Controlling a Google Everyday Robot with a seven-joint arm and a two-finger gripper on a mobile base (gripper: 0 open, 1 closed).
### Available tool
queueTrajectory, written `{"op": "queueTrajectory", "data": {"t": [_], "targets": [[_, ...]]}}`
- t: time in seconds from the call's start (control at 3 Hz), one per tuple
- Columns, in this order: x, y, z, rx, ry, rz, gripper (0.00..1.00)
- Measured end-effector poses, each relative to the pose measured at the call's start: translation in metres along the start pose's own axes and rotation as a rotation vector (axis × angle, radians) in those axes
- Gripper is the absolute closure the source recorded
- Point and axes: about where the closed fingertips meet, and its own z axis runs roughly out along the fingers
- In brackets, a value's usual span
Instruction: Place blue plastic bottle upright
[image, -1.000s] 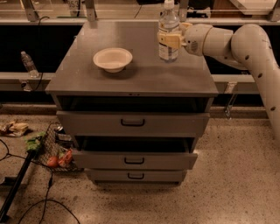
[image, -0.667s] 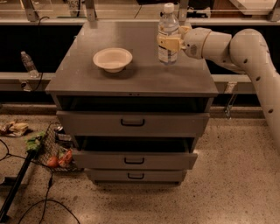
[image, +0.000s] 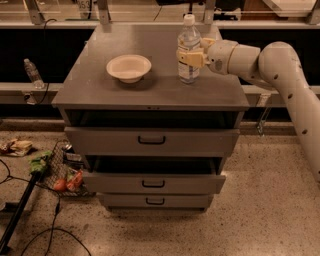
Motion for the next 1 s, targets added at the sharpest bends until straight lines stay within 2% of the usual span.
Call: {"op": "queueTrajectory", "data": {"t": [0.33,0.67,1.0], "targets": [[-0.006,-0.002,0.000,0.003,-0.010,0.009,0.00],[-0.003,0.001,-0.007,-0.019,-0.017,0.019,0.00],[0.024,0.022,-0.070,-0.150,-0.088,-0.017,0.00]]}}
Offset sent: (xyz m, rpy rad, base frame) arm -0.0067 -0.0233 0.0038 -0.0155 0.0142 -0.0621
